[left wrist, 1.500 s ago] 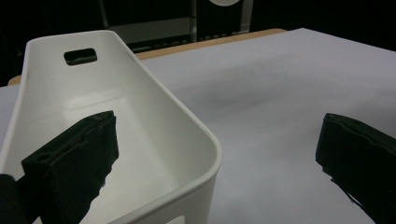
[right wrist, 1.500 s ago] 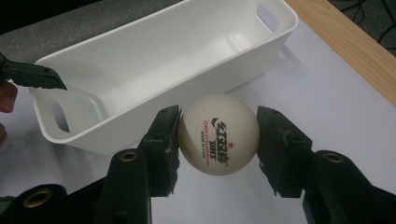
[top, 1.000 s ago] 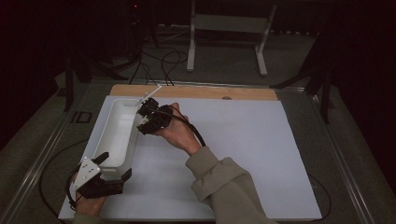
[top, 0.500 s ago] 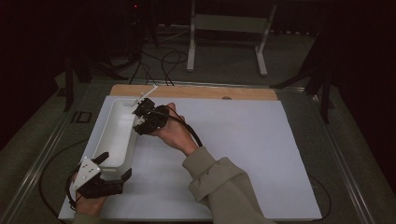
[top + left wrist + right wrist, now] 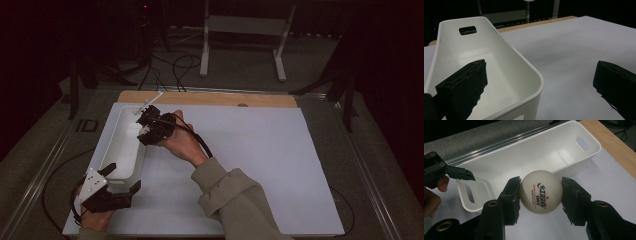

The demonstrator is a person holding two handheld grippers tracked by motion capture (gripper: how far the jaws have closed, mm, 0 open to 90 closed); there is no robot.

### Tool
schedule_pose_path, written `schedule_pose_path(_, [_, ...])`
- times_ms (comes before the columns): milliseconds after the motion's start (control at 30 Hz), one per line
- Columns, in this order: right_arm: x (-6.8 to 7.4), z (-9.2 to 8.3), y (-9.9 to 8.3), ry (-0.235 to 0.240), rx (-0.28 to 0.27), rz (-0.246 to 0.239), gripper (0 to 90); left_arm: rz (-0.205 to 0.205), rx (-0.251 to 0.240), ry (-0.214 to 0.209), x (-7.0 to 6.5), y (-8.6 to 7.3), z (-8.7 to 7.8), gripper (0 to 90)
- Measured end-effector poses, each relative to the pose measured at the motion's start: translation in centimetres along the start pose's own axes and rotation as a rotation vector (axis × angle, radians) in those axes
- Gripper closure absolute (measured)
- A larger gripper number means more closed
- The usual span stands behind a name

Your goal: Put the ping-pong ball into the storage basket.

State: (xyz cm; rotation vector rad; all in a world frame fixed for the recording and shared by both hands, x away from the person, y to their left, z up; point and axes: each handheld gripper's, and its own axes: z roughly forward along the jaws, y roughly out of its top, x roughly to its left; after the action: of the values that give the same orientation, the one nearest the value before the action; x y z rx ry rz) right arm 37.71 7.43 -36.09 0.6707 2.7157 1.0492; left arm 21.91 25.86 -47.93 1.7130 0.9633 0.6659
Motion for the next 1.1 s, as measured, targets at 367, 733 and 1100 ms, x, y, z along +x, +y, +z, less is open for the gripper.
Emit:
schedule_pose_path(367, [0.5, 0.2, 0.4, 0.007, -0.006, -0.013, 51.0, -0.001, -0.001, 0.0, 0.0, 0.0, 0.0, 0.0])
schedule_pose_path(733, [0.7, 0.7, 0.7, 0.014, -0.006, -0.015, 51.0, -0.005, -0.004, -0.001, 0.0, 0.0, -0.1, 0.0])
schedule_pose_path(1100, [1.0, 1.1, 1.1, 0.023, -0.01, -0.019, 51.0, -0.003, -0.004, -0.003, 0.0, 0.0, -0.1, 0.0])
